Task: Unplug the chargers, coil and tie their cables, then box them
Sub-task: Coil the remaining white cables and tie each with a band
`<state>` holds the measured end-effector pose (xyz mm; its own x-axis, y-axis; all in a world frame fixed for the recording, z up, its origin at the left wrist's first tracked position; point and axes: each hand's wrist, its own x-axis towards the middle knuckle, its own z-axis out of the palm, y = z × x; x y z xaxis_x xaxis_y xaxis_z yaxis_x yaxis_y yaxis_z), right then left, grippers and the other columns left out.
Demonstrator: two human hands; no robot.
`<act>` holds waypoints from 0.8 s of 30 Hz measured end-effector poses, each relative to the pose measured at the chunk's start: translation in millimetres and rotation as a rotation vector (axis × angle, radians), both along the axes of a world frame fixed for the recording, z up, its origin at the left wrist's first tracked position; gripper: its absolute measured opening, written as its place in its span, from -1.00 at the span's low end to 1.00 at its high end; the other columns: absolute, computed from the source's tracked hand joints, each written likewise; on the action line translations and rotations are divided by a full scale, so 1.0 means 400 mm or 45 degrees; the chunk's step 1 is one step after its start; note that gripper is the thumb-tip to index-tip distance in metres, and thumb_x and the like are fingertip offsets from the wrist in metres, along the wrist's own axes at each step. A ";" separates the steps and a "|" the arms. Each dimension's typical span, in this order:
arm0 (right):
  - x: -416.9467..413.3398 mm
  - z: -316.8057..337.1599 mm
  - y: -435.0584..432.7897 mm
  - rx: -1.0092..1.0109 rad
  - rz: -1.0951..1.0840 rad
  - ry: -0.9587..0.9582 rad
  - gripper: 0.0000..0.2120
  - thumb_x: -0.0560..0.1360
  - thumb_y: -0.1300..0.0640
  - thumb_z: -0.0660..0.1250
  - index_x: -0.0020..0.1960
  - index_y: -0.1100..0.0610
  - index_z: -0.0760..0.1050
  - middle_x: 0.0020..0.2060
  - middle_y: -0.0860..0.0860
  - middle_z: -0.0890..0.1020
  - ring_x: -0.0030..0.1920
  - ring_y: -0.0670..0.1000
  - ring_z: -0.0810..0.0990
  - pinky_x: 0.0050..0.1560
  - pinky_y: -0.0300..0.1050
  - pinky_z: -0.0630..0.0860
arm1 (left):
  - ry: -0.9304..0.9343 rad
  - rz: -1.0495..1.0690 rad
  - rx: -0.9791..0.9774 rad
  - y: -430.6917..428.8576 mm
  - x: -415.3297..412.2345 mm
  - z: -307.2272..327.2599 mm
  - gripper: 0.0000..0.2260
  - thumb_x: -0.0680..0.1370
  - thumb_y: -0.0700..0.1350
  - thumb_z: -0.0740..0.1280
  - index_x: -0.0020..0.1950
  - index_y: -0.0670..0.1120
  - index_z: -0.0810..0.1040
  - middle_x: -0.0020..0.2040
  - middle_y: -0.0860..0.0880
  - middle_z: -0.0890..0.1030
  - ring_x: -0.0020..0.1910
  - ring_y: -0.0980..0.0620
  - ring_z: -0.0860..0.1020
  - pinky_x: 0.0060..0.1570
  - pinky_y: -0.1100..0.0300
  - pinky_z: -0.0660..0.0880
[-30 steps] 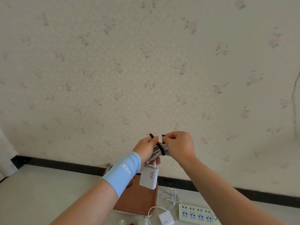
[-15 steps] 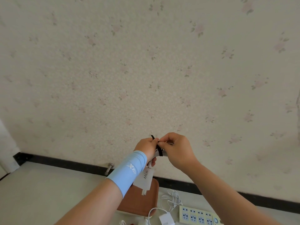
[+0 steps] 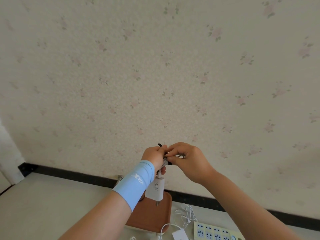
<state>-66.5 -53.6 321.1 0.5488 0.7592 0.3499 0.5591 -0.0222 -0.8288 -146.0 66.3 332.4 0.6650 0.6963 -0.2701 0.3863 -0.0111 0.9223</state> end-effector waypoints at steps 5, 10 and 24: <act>0.008 0.018 -0.009 -0.025 0.005 0.166 -0.90 0.46 0.34 0.49 -0.12 0.17 0.74 -0.04 -0.07 0.70 -0.04 -0.11 0.68 -0.02 -0.23 0.63 | -0.084 0.000 0.142 -0.015 -0.005 -0.002 -0.66 0.65 0.01 0.17 -0.20 -0.16 0.52 -0.43 -0.09 0.52 -0.61 0.00 0.44 -0.57 0.30 0.34; 0.018 0.043 -0.029 -0.170 -0.073 0.421 -0.71 0.46 0.23 0.52 0.12 0.11 0.52 -0.03 0.10 0.68 -0.11 0.07 0.73 -0.19 -0.09 0.68 | -0.205 -0.022 0.288 -0.030 0.001 0.002 -0.66 0.64 0.03 0.18 -0.23 -0.14 0.47 -0.35 -0.13 0.57 -0.55 -0.03 0.49 -0.53 0.24 0.40; 0.072 0.073 -0.092 -0.476 0.215 0.427 -0.83 0.54 0.24 0.44 0.05 0.30 0.53 -0.18 0.17 0.69 -0.27 0.10 0.66 -0.20 0.02 0.68 | -0.263 -0.526 0.245 0.026 -0.028 0.007 -0.81 0.56 -0.05 0.39 -0.22 -0.07 0.65 -0.19 -0.13 0.65 -0.19 -0.02 0.60 -0.04 0.01 0.60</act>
